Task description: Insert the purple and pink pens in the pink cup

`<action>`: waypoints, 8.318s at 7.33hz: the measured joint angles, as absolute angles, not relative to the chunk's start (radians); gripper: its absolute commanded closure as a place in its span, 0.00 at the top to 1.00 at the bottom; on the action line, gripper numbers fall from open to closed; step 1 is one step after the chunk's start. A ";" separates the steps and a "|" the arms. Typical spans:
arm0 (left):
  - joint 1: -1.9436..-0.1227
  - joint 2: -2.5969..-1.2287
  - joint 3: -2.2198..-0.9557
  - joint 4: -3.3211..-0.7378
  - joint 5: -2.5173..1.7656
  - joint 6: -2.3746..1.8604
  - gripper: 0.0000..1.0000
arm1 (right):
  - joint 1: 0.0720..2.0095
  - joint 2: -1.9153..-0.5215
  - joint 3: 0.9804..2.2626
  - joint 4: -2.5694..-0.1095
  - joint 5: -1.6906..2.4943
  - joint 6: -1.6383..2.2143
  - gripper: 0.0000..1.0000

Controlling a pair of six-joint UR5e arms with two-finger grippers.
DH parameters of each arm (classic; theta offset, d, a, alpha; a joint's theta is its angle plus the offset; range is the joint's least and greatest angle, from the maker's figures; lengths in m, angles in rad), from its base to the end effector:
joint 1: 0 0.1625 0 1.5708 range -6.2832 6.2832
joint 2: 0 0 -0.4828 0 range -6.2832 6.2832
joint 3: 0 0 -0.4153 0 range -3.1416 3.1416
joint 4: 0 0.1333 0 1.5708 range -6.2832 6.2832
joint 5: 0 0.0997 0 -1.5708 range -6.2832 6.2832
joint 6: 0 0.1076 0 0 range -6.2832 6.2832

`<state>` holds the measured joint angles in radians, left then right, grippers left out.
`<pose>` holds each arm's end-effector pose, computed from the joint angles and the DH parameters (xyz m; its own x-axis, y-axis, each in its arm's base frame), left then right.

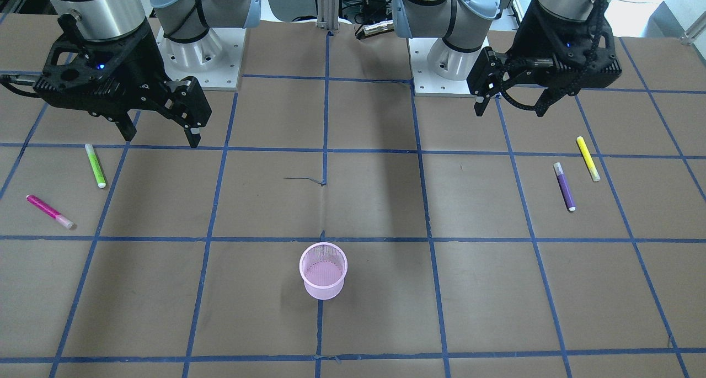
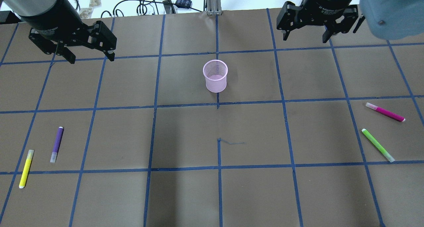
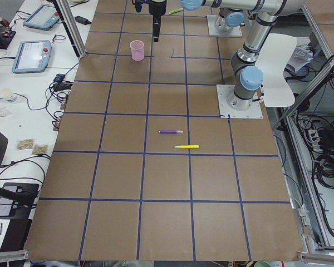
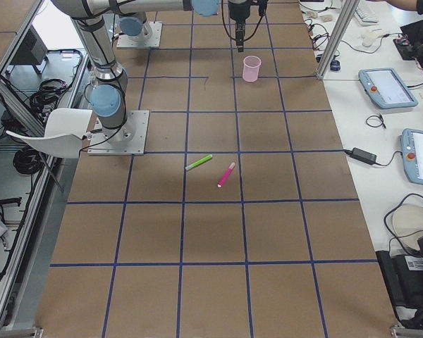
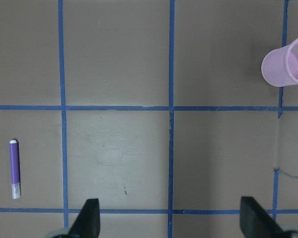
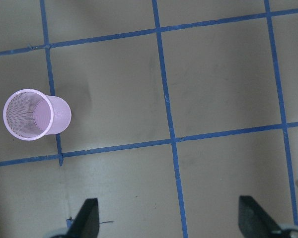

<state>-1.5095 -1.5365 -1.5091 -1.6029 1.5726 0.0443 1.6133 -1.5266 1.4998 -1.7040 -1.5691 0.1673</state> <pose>-0.1020 -0.5104 0.5838 -0.9998 -0.0172 -0.0046 -0.0169 0.9978 -0.0637 0.1568 -0.5459 0.5656 -0.9921 0.1221 -0.0282 0.1250 0.9797 -0.1568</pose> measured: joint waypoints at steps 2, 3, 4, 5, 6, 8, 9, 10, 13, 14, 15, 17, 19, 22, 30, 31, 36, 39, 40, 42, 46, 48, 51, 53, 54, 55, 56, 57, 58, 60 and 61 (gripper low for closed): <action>-1.509 -1.534 -1.509 -1.605 1.574 0.049 1.00 | 1.614 -1.525 1.501 -1.703 -1.576 0.167 1.00; -1.509 -1.534 -1.509 -1.604 1.573 0.051 1.00 | 1.613 -1.524 1.499 -1.702 -1.580 0.166 1.00; -1.509 -1.534 -1.509 -1.603 1.573 0.052 1.00 | 1.613 -1.524 1.502 -1.701 -1.583 0.162 1.00; -1.509 -1.535 -1.509 -1.603 1.572 0.052 1.00 | 1.613 -1.524 1.505 -1.703 -1.584 0.158 1.00; -1.509 -1.535 -1.509 -1.603 1.571 0.052 1.00 | 1.610 -1.520 1.504 -1.709 -1.583 0.149 1.00; -1.505 -1.535 -1.511 -1.605 1.571 0.052 1.00 | 1.556 -1.506 1.493 -1.708 -1.582 -0.010 1.00; -1.501 -1.533 -1.519 -1.612 1.572 0.052 1.00 | 1.470 -1.509 1.488 -1.694 -1.580 -0.179 1.00; -1.481 -1.533 -1.541 -1.618 1.581 0.052 1.00 | 1.361 -1.514 1.488 -1.680 -1.578 -0.407 1.00; -1.265 -1.569 -1.665 -1.576 1.597 0.144 1.00 | 1.052 -1.475 1.498 -1.684 -1.557 -1.145 1.00; -1.200 -1.606 -1.681 -1.545 1.605 0.198 1.00 | 0.961 -1.422 1.499 -1.701 -1.526 -1.342 1.00; -1.153 -1.651 -1.686 -1.529 1.626 0.233 1.00 | 0.885 -1.361 1.506 -1.723 -1.474 -1.501 1.00; -1.077 -1.742 -1.696 -1.492 1.661 0.353 1.00 | 0.737 -1.267 1.547 -1.749 -1.304 -1.771 0.99; -1.014 -1.829 -1.704 -1.408 1.675 0.493 1.00 | 0.640 -1.166 1.617 -1.759 -1.126 -2.022 0.96; -0.946 -1.938 -1.730 -1.346 1.721 0.639 1.00 | 0.586 -1.038 1.646 -1.745 -1.042 -2.221 0.89; -0.941 -2.046 -1.767 -1.254 1.723 0.628 0.90 | 0.548 -1.015 1.737 -1.736 -1.035 -2.326 0.52; -0.943 -2.048 -1.777 -1.247 1.723 0.612 0.90 | 0.548 -1.014 1.737 -1.737 -1.035 -2.337 0.52; -0.953 -2.051 -1.787 -1.240 1.724 0.571 0.40 | 0.548 -1.011 1.744 -1.746 -1.040 -2.359 0.41; -0.954 -2.052 -1.787 -1.220 1.727 0.578 0.03 | 0.548 -1.011 1.746 -1.771 -1.047 -2.370 0.27; -0.954 -2.053 -1.788 -1.218 1.727 0.578 0.00 | 0.548 -1.012 1.746 -1.774 -1.047 -2.373 0.06; -0.954 -2.053 -1.788 -1.215 1.727 0.579 0.00 | 0.548 -1.016 1.744 -1.774 -1.050 -2.387 0.00; -0.959 -2.027 -1.775 -1.209 1.724 0.581 0.00 | 0.559 -1.125 1.728 -1.761 -1.049 -2.337 0.00; -0.962 -2.019 -1.773 -1.209 1.724 0.583 0.00 | 0.636 -1.285 1.723 -1.759 -1.073 -2.215 0.00; -0.977 -1.996 -1.769 -1.209 1.723 0.583 0.00 | 0.942 -1.505 1.721 -1.755 -1.251 -1.793 0.00; -0.996 -1.971 -1.763 -1.213 1.722 0.584 0.00 | 1.223 -1.544 1.720 -1.774 -1.380 -1.465 0.00; -1.001 -1.957 -1.755 -1.223 1.717 0.586 0.00 | 1.364 -1.527 1.714 -1.813 -1.400 -1.282 0.00; -1.004 -1.943 -1.749 -1.233 1.711 0.588 0.00 | 1.498 -1.479 1.685 -1.860 -1.422 -1.108 0.00; -1.005 -1.932 -1.740 -1.239 1.706 0.590 0.00 | 1.610 -1.414 1.621 -1.879 -1.470 -0.963 0.00; -1.006 -1.926 -1.727 -1.243 1.701 0.592 0.00 | 1.699 -1.338 1.526 -1.857 -1.529 -0.859 0.01; -1.006 -1.919 -1.717 -1.245 1.691 0.596 0.00 | 1.758 -1.272 1.433 -1.795 -1.572 -0.801 0.01; -1.006 -1.904 -1.708 -1.245 1.649 0.612 0.00 | 1.861 -1.167 1.314 -1.688 -1.696 -0.749 0.02; -1.006 -1.899 -1.707 -1.245 1.634 0.615 0.00 | 1.890 -1.129 1.291 -1.663 -1.747 -0.741 0.02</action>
